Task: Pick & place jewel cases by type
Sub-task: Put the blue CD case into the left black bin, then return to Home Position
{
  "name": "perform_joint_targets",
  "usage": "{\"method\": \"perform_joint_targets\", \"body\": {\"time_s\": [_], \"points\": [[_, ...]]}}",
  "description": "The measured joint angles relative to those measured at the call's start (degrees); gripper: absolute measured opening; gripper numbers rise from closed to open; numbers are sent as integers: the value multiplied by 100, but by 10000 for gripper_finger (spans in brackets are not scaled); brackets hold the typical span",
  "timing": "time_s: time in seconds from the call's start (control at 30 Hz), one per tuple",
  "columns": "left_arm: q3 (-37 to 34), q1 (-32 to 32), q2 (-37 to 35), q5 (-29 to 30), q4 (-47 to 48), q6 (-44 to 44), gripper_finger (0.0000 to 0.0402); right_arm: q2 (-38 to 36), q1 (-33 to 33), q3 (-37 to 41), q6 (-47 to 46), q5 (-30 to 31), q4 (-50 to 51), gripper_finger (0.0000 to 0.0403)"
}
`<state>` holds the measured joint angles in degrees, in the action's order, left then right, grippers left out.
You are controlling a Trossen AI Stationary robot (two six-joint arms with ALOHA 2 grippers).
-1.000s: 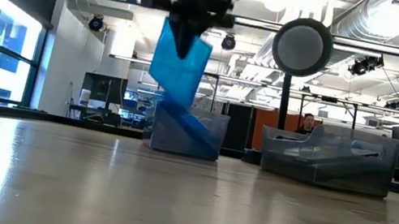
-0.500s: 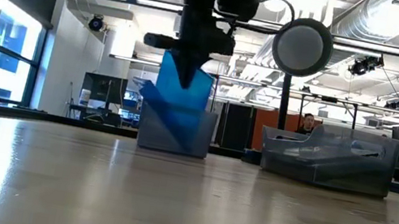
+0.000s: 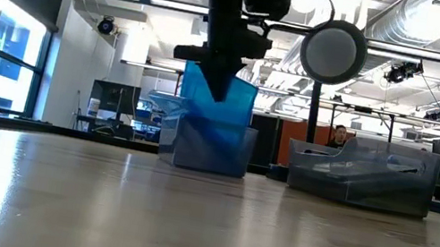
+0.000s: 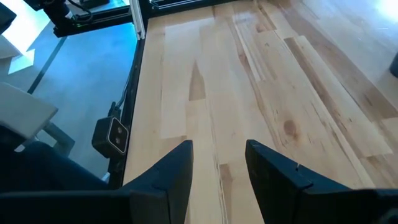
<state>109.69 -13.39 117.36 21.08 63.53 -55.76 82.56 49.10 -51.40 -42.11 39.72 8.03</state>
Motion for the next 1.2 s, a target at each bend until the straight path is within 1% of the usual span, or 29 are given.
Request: {"method": "perform_joint_targets", "body": {"time_s": [0.23,0.33,0.4,0.47,0.53,0.6,0.7,0.8,0.87,0.93,0.97,1.0,1.07,1.13,1.2], "points": [[0,140,0,26,-5,-130,127,0,0,0,9,56,-2,145],[0,271,0,98,-4,-344,152,0,0,0,2,52,-2,145],[0,421,0,418,-2,-539,160,0,0,0,-34,52,-2,145],[0,588,0,894,0,-595,162,0,0,0,-33,55,-6,145],[0,768,0,1404,17,-401,163,0,0,0,-35,56,-7,145],[2,940,0,1775,138,-75,163,0,0,0,-46,83,-7,145],[2,1162,-2,2003,490,390,163,0,0,0,-102,55,-13,145],[2,1318,-87,1997,1221,1189,163,0,1,0,-293,47,-14,145],[7,1389,-153,1904,1876,2006,163,0,2,0,-370,45,-14,145],[7,1398,-220,1680,2591,2963,163,0,1,0,-395,45,-11,145],[-3,1408,-272,1511,2706,3493,163,0,2,0,-395,41,-7,145],[-45,1412,-355,1279,2626,4037,163,0,2,0,-393,23,5,145],[-111,1399,-588,666,2554,4885,163,0,2,0,-386,-131,2,145],[-90,1413,-796,46,2621,5316,163,0,0,0,-328,-278,13,145],[-96,1421,-946,-349,2654,5495,163,-1,1,0,23,-319,56,145]]}}
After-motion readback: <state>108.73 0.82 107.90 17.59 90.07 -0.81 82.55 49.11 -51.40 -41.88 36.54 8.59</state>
